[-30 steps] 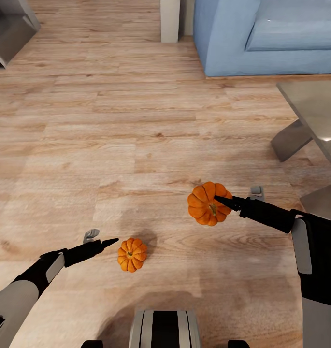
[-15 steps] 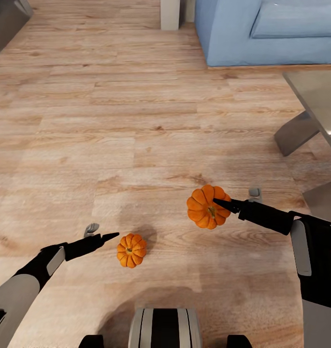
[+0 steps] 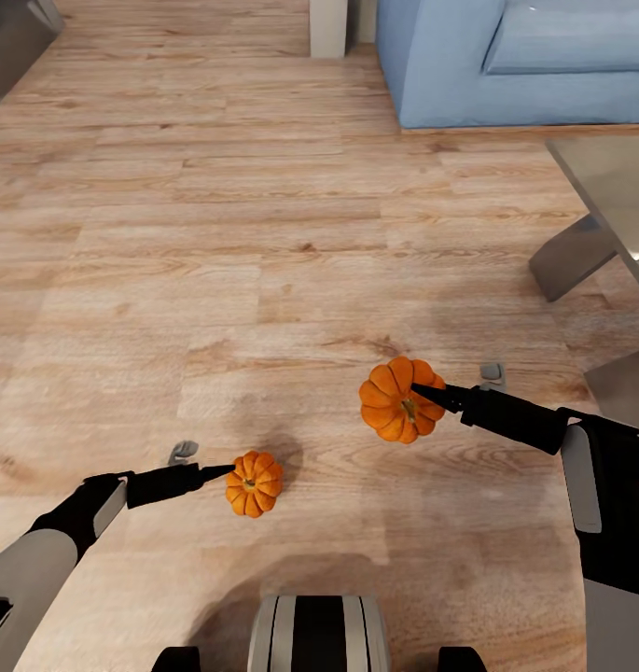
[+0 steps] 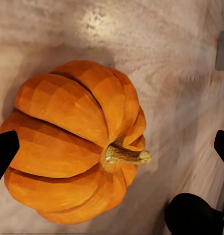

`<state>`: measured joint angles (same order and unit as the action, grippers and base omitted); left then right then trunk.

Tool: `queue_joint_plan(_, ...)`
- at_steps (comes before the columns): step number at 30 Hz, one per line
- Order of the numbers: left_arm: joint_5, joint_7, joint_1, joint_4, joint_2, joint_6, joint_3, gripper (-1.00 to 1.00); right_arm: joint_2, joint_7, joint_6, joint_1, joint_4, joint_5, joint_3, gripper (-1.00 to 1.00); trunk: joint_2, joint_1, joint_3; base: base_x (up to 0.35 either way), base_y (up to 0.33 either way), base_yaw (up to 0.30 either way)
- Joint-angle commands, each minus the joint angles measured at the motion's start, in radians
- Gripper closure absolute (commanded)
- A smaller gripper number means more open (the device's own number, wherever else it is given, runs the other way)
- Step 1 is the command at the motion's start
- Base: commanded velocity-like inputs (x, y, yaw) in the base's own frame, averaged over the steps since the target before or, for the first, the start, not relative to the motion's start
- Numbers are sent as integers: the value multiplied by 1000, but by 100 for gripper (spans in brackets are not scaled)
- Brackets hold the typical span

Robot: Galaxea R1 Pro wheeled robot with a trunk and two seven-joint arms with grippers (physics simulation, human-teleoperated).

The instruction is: Place each of the two pumpkins and all three candles from the living room inside a cabinet in the living room (use any cabinet), then make sure every cabinet is closed, and position the cauldron so it is next to a table in the living room.

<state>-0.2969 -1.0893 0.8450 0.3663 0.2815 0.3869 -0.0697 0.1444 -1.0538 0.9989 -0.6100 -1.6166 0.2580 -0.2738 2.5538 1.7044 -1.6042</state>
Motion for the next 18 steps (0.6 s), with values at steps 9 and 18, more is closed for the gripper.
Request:
queue_joint_plan(9,26,-1,1,0,3,13,-38,-100,0,-6,4,0,0,0,1,100,0,0,-4,0,0,0)
queue_joint_plan(18,27,-3,5,-1,7,16,-38,-100,1,-7,-13,1,0,0,2,100,3,4,-39,0,0,0)
